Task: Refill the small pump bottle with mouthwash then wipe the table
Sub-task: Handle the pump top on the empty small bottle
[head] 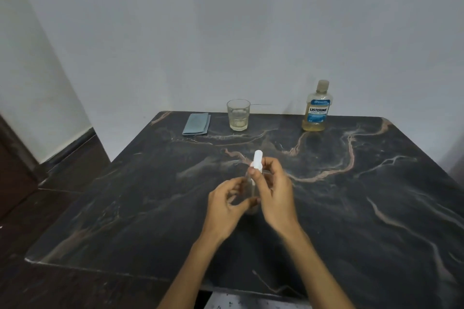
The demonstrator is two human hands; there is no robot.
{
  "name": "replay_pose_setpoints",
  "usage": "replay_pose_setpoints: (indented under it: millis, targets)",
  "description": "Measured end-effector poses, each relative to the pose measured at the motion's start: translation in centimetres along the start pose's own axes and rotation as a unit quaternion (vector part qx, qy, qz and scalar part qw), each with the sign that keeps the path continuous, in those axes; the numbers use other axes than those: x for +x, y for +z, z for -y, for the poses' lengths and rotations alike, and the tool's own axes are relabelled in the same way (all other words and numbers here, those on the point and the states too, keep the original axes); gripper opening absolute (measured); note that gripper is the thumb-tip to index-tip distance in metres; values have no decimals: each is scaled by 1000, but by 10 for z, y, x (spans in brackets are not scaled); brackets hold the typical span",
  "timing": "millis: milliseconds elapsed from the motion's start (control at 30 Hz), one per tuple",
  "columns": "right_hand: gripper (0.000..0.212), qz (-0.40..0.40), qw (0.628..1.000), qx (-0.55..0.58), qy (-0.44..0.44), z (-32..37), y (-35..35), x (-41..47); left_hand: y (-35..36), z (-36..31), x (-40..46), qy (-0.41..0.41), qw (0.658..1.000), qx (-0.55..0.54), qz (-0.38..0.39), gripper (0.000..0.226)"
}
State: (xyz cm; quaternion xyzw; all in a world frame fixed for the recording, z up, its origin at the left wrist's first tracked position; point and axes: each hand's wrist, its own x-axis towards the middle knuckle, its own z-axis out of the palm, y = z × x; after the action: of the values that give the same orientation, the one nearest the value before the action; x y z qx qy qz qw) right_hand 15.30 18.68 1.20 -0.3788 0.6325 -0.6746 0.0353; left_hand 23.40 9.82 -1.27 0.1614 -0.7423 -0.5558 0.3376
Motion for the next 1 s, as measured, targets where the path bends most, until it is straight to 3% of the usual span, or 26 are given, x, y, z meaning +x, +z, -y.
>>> replay_pose_setpoints:
  millis: [300, 533, 1000]
  targets:
    - [7, -21, 999, -42, 21, -7, 7, -15, 10, 17, -12, -16, 1000, -23, 9, 43]
    - [13, -20, 996, -81, 4, -12, 15, -15, 16, 22, -17, 5, 996, 16, 86, 44]
    - [25, -21, 995, -100, -14, -15, 16, -14, 20, 33, -16, 15, 996, 53, 77, 41]
